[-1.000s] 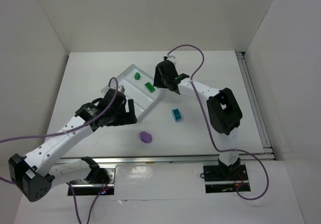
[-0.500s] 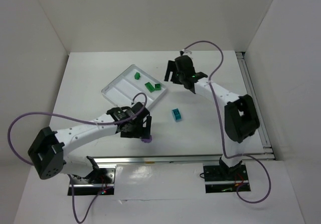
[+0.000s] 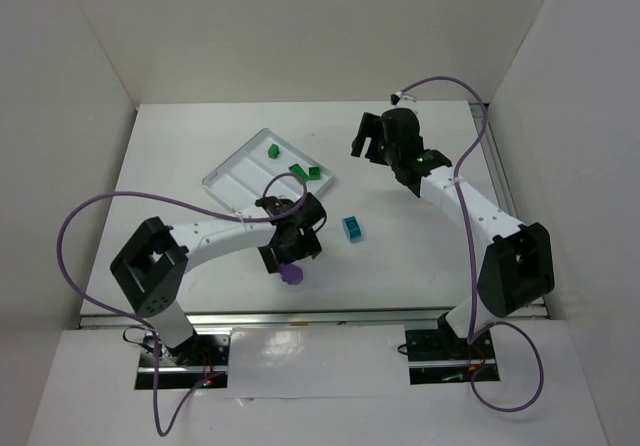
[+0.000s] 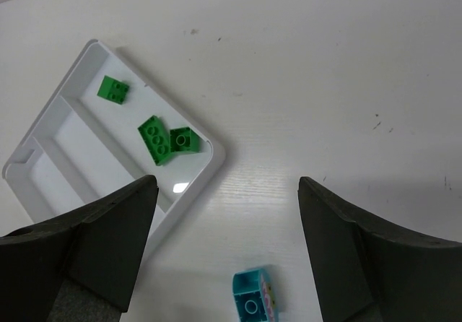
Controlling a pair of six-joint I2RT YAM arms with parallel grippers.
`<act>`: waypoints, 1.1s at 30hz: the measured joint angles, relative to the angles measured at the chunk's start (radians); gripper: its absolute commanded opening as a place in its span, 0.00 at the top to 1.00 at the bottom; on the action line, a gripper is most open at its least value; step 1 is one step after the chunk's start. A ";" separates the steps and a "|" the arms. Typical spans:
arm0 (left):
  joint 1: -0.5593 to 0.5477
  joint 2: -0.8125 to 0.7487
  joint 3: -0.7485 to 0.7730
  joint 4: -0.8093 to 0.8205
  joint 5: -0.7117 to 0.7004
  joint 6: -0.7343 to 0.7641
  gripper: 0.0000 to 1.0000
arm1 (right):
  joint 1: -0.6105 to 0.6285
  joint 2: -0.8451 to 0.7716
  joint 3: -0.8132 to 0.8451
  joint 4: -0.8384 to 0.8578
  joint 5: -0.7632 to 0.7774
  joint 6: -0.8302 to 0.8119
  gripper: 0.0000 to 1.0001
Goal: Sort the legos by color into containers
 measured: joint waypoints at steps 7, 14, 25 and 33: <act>0.000 0.040 -0.009 -0.050 0.000 -0.112 0.01 | 0.000 -0.003 -0.027 -0.014 -0.008 -0.011 0.14; 0.000 0.052 -0.028 -0.048 0.000 -0.150 0.22 | 0.000 -0.004 -0.035 -0.017 -0.017 -0.011 0.14; 0.000 0.057 -0.005 -0.077 -0.021 -0.121 0.58 | 0.000 -0.004 -0.040 -0.020 -0.019 -0.011 0.14; 0.155 -0.074 0.213 -0.111 -0.100 0.064 0.63 | -0.005 -0.054 -0.079 -0.026 -0.006 -0.006 0.14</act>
